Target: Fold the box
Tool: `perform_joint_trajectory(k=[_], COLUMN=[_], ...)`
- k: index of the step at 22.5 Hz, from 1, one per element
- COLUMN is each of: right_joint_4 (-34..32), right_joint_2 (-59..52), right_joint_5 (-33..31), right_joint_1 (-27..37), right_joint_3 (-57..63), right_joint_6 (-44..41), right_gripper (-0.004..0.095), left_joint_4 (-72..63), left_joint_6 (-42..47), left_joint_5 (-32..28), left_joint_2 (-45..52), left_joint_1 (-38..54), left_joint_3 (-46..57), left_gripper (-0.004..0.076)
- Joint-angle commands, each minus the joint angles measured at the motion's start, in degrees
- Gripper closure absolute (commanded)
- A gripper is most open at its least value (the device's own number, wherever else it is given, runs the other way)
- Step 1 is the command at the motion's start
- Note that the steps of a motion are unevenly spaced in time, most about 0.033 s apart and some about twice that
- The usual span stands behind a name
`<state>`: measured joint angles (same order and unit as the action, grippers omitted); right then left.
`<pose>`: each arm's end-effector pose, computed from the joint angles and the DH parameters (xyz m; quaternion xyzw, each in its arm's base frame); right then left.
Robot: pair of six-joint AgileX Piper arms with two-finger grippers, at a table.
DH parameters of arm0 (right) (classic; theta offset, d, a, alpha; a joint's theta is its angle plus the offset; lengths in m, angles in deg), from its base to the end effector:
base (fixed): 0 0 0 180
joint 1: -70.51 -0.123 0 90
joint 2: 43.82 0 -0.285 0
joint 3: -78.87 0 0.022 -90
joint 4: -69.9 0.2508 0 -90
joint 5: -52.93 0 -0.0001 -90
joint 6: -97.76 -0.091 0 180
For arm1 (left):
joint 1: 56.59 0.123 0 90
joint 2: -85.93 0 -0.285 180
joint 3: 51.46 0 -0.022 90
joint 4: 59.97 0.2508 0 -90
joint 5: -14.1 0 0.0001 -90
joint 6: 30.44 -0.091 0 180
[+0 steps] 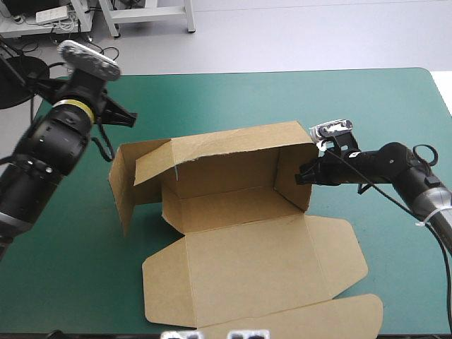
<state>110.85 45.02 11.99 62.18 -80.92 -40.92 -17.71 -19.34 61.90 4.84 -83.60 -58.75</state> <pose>0.2800 0.0805 0.2818 -0.2021 0.9035 0.2090 0.3149 0.2550 -0.0791 0.4647 0.1930 0.7952 0.1834 0.5448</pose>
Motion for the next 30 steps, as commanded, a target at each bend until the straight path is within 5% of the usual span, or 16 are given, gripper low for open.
perform_joint_trajectory(k=[1,8,12,15,19,24,30], right_joint_4=[-6.1,-13.2,-16.3,-16.3,-16.9,-17.9,-24.6], right_joint_2=[-1.4,1.3,8.9,13.6,16.3,12.6,9.1], right_joint_5=[-9.4,-20.6,-23.7,-16.5,-8.7,-14.2,-27.2], right_joint_1=[-0.2,-0.2,-0.2,-0.2,-0.2,-0.1,-0.1], right_joint_3=[-5.5,-15.8,-21.4,-21.8,-23.6,-35.5,-46.8], right_joint_6=[-11.0,-21.6,-23.0,-23.4,-19.9,-19.1,-29.2], right_gripper=[0.0906,0.0906,0.0906,0.0826,0.05,0.051,0.0544], left_joint_4=[-14.0,-44.9,-59.8,-62.2,-63.4,-63.4,-63.4], left_joint_6=[-2.7,-13.9,-22.8,-24.3,-25.8,-27.1,-27.4], left_joint_5=[-3.1,1.0,9.9,12.4,13.8,15.0,15.5], left_joint_2=[1.8,1.8,1.8,1.8,1.8,1.8,1.8], left_joint_1=[13.2,33.7,42.0,42.3,42.3,42.3,42.3], left_joint_3=[-1.9,-0.3,2.3,4.3,4.7,4.7,4.7], left_gripper=[0.0717,0.0717,0.0717,0.0717,0.0717,0.0717,0.0717])
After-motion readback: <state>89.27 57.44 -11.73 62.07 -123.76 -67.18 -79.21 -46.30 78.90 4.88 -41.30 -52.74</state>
